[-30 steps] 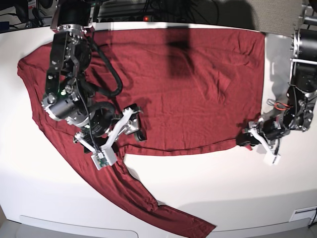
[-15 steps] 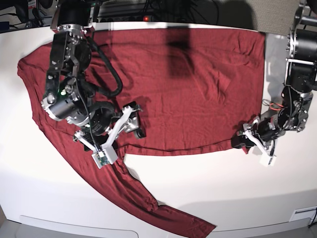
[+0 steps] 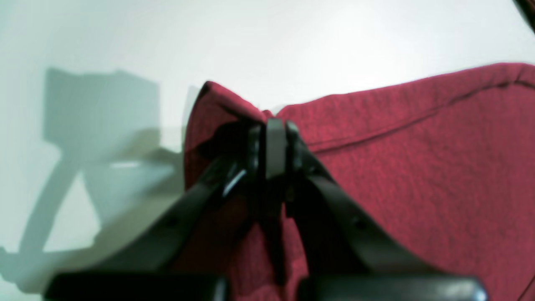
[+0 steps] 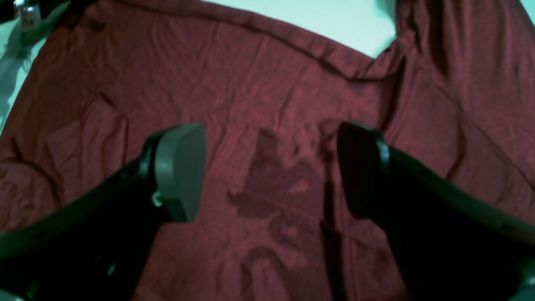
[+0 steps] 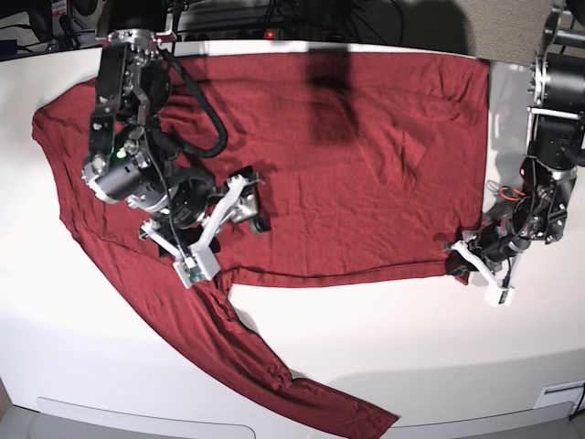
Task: Fold the T-shirt properly
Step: 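Lift the hem corners with both grippers toward the collar edge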
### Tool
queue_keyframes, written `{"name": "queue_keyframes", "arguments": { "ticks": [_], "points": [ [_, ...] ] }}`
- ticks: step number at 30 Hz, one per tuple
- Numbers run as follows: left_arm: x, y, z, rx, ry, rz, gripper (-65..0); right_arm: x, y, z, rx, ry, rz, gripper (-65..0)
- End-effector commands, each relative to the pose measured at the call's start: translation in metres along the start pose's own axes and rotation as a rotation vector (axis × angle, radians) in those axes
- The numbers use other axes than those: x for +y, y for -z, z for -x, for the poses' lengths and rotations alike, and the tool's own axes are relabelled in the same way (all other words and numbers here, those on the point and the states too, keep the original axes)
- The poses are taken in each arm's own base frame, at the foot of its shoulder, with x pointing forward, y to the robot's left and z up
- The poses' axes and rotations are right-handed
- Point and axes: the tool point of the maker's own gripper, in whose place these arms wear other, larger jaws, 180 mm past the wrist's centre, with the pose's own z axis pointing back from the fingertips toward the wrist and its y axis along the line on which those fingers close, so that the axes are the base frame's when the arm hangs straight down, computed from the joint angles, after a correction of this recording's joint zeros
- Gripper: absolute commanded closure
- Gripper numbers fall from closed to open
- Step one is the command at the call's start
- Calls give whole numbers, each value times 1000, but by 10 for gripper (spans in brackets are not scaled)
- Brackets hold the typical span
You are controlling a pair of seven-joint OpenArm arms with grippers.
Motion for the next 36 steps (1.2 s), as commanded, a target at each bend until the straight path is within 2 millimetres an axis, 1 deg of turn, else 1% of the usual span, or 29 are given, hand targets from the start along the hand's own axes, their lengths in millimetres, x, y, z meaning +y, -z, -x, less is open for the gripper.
{"name": "queue_keyframes", "arguments": {
  "ticks": [1,4,7,14,19,22,24,27,32,36],
  "points": [
    [2,-3,-25,-54,16,3,0,-1,-4,-19,-63,-17,0,-477],
    [2,-3,-26,-56,14,4,0,-1,-4,-22,-80,-17,-1,-477],
    [0,-3,-29,-64,20,7,0,0,-5,-31,-128,-16,-4,-477],
    [-12,-5,-50,-105,62,32,0,4,-7,-46,-178,-6,-40,-477],
    [-25,-7,-64,-110,108,55,0,-14,-7,-48,-147,-57,49,-476],
    [-25,-7,-64,-111,110,57,0,-29,-7,-50,-141,-86,128,-475],
    [-25,-7,-61,-106,110,55,0,-44,-5,-52,-151,-68,193,-475],
    [-25,-7,-60,-103,109,55,0,-63,9,-52,-142,-43,239,-474],
    [-25,-6,-57,-88,109,55,0,-91,51,-47,-52,36,218,-474],
    [-24,-6,-55,-85,107,54,0,-114,76,-50,-7,54,229,-474]
  ]
}}
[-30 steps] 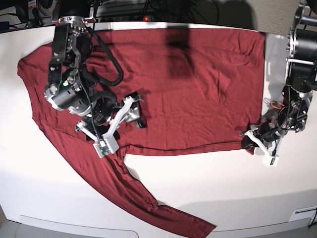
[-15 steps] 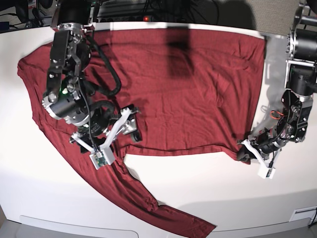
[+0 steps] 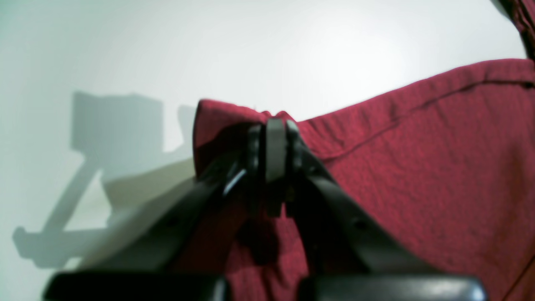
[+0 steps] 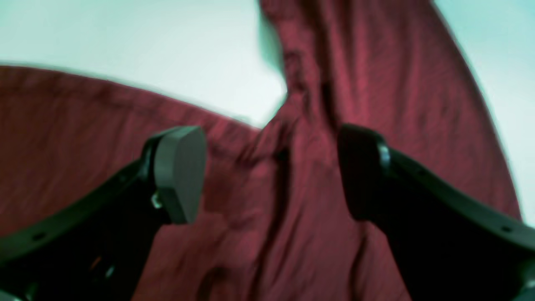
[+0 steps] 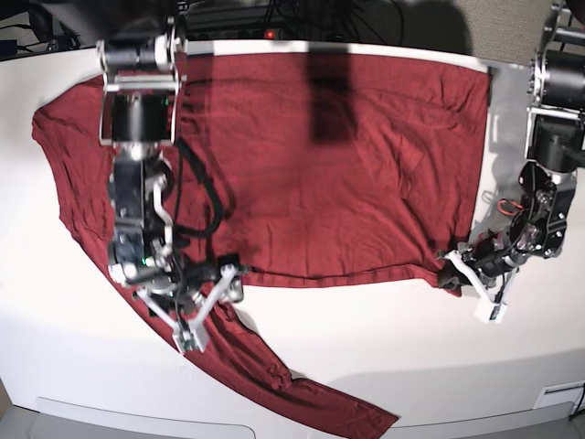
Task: Fold the T-shirt properly
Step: 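Lift the hem corners with both grippers toward the collar edge, then carry the held hem corners with both grippers onto the collar edge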
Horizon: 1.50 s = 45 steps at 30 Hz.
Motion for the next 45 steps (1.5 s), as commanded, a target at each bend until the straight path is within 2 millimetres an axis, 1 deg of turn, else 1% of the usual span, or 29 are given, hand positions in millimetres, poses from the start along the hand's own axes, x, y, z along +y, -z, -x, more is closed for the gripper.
{"name": "queue_keyframes", "arguments": {
  "ticks": [1,3,5,7,9,15,22,23,24,25,27,28,29,36,40,45],
  "points": [
    [2,-4,-29,-70,15,5,0,-10,1,-25,-58,-5,26,-474],
    [2,-4,-26,-65,13,5,0,-21,12,-24,-40,14,62,-474],
    [2,-4,-24,-61,12,4,0,-27,22,-15,-1,49,80,-474],
    [2,-4,-23,-61,11,4,0,-26,31,-4,39,70,69,-474],
    [2,-4,-23,-61,11,4,0,-25,37,1,37,82,59,-469],
    [2,-4,-23,-61,12,5,0,-20,47,22,68,105,39,-464],
    [2,-4,-23,-61,11,4,0,-19,48,24,71,108,38,-463],
    [2,-4,-23,-61,11,4,0,-19,49,26,74,109,37,-442],
    [2,-4,-23,-60,11,5,0,-19,49,27,79,111,39,-394],
    [2,-4,-23,-60,11,4,0,-20,48,30,87,115,44,-322],
    [2,-4,-23,-61,12,4,0,-21,48,35,100,122,53,-139],
    [2,-4,-23,-61,12,5,0,-22,48,36,102,123,55,-59],
    [2,-4,-23,-61,11,4,0,-23,48,36,102,124,59,0],
    [2,-4,-25,-63,13,4,0,-29,46,37,102,121,68,0],
    [2,-4,-26,-65,14,4,0,-35,44,39,108,121,78,0],
    [4,-5,-20,-32,15,1,0,-45,40,41,110,105,87,0]
  ]
}}
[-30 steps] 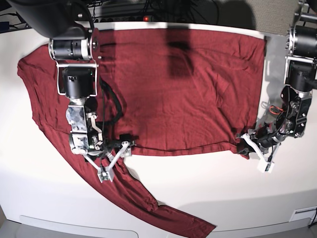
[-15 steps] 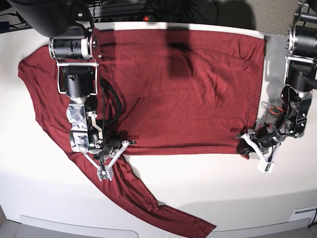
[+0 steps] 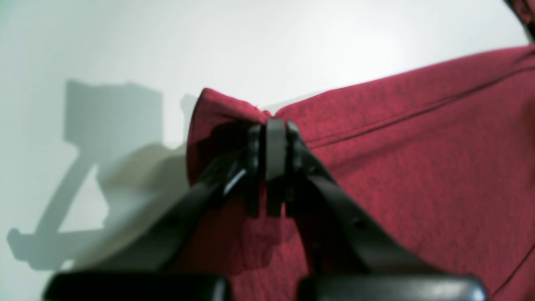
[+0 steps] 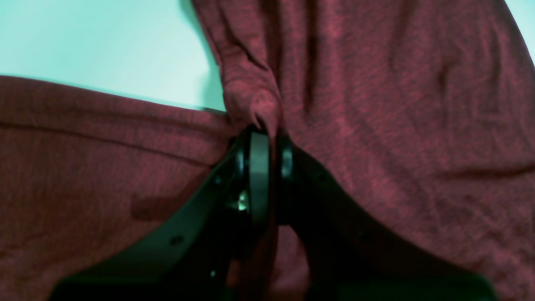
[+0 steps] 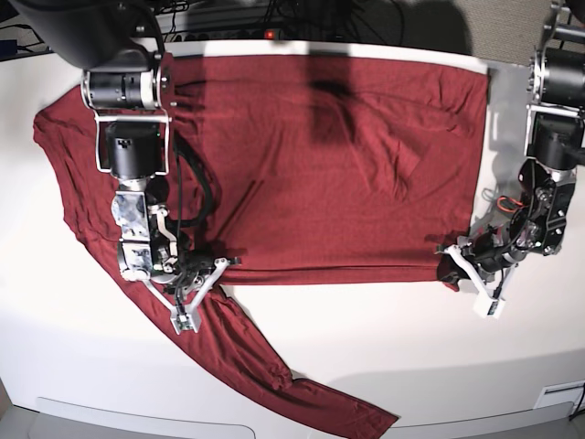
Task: Fold the T-shirt properly
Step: 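Carry the held hem corners with both grippers onto the collar edge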
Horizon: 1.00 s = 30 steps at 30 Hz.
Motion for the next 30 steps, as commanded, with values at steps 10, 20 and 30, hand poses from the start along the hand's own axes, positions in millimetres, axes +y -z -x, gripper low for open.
{"name": "queue_keyframes", "arguments": {
  "ticks": [10,20,30],
  "points": [
    [10,-18,-43,-65,74,-14,0,4,-31,-40,-142,-69,-28,0],
    [-2,-38,-20,0,101,27,0,15,-56,-17,-182,-118,-8,0],
    [-31,-70,1,26,191,63,0,24,-78,1,-203,-152,3,0]
  ]
}}
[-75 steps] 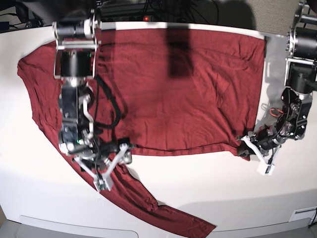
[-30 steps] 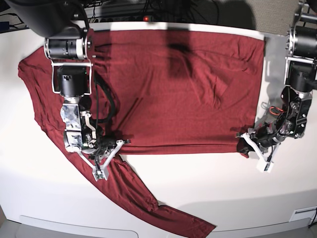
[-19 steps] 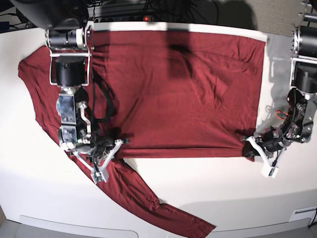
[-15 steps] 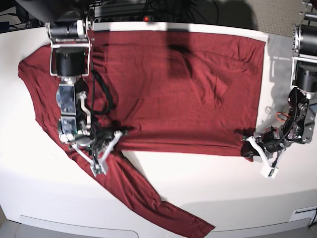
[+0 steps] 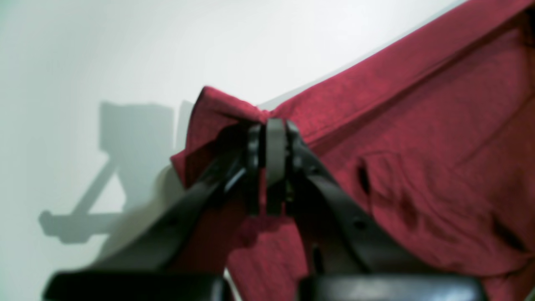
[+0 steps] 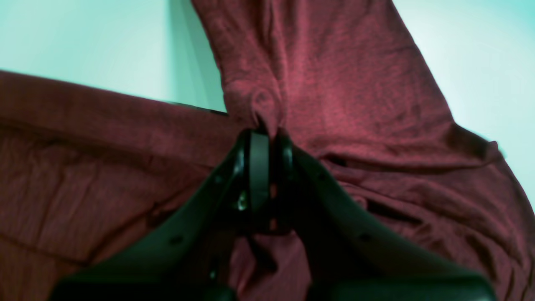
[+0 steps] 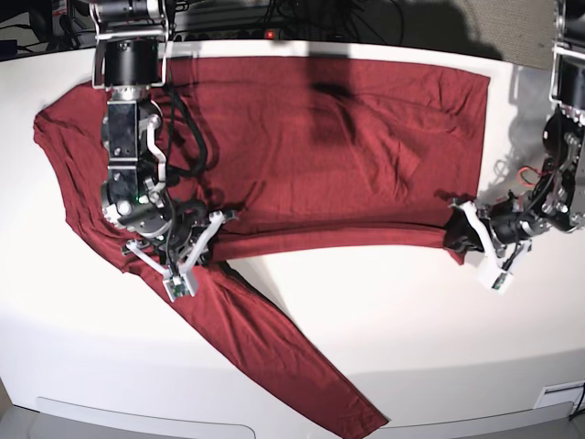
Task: Fold the T-shirt properly
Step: 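Carry the held hem corners with both grippers onto the collar edge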
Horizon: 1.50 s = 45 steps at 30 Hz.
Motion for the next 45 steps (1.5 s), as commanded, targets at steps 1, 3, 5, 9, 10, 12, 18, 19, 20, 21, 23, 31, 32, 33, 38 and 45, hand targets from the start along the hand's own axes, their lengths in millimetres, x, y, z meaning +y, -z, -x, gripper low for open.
{"name": "queue_keyframes", "arguments": {
  "ticks": [1,3,5,9,10,12,18,19,20,21,23,31,32,33,38,45],
  "points": [
    [8,-12,-24,-70,9,-25,0,-8,-6,-16,-47,-17,19,0],
    [8,-21,-22,-73,9,-36,0,-10,-10,-10,-35,-27,26,0],
    [8,-30,-19,-70,7,-49,0,-13,-15,-2,-23,-38,33,0],
    [3,-48,-15,-100,-31,-42,0,-19,-27,11,-6,-47,32,0],
    [1,-51,-13,-110,-43,-39,0,-19,-29,12,-6,-49,32,0],
    [-1,-56,-6,-104,-50,-41,0,-19,-35,15,1,-61,36,0],
    [-13,-56,24,-46,-84,-19,0,-8,-50,18,-8,-98,25,0],
    [-14,-57,28,-36,-91,-14,0,-7,-53,19,-4,-101,25,0],
    [-15,-57,32,-26,-93,-14,0,-5,-55,21,0,-105,25,0],
    [-16,-57,36,-16,-97,-13,0,-4,-57,24,9,-107,24,0],
    [-17,-58,43,-1,-104,-13,0,-1,-60,30,22,-110,21,0],
    [-33,-62,52,12,-97,17,0,11,-67,63,88,-101,-3,0],
    [-36,-63,52,11,-92,21,0,12,-68,66,96,-100,-5,0],
    [-39,-64,53,11,-89,25,0,13,-68,70,104,-99,-7,0],
    [-43,-66,58,25,-88,30,0,13,-69,78,145,-99,-7,0],
    [-47,-67,76,71,-103,37,0,13,-70,84,176,-98,-6,0]
  ]
}}
